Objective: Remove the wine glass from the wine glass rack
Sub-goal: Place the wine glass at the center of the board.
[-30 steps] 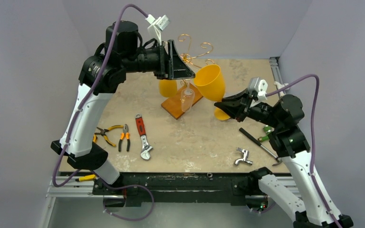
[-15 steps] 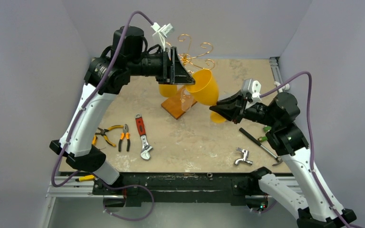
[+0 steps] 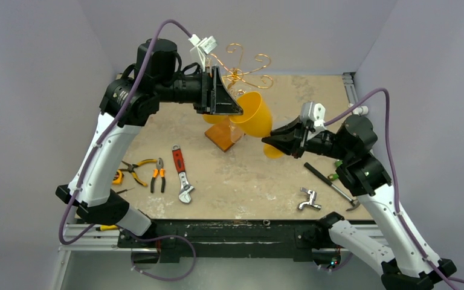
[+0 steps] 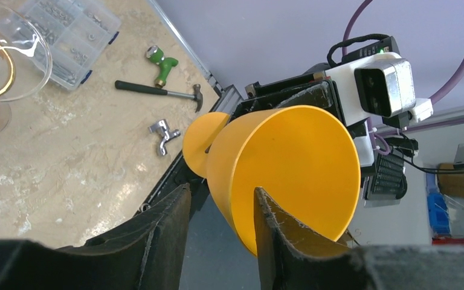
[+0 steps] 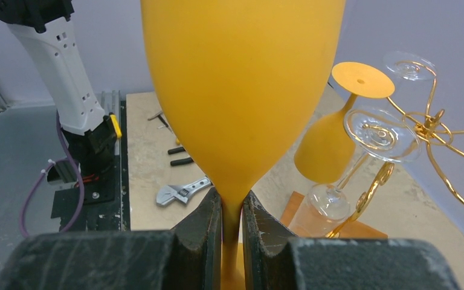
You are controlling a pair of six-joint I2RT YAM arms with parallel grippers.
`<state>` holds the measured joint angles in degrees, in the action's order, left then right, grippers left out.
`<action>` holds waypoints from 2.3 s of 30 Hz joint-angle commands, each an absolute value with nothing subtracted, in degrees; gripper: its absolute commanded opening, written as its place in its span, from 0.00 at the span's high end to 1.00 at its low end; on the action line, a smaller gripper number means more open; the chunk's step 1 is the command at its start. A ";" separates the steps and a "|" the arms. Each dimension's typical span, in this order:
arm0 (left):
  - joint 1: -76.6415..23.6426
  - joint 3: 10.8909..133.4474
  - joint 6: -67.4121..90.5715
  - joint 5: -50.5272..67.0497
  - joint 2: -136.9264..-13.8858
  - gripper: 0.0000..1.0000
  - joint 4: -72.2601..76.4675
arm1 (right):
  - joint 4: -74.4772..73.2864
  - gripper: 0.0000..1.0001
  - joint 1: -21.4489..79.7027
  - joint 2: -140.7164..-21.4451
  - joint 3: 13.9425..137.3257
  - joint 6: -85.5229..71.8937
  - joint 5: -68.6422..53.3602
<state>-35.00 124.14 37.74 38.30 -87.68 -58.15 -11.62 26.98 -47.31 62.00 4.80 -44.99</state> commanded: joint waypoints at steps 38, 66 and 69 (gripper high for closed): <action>-37.56 123.41 27.76 37.50 -85.54 0.62 -69.43 | -12.24 1.00 34.54 -51.15 65.58 8.26 -40.67; -37.58 116.64 32.13 35.12 -82.15 0.66 -64.72 | -9.91 1.00 37.57 -50.35 64.90 5.82 -34.31; -37.57 116.54 32.55 35.47 -82.01 0.83 -64.30 | -9.65 1.00 37.66 -50.57 64.70 5.51 -34.36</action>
<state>-37.32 117.05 31.03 35.31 -83.68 -66.89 -14.24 37.60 -51.59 63.37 7.09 -36.53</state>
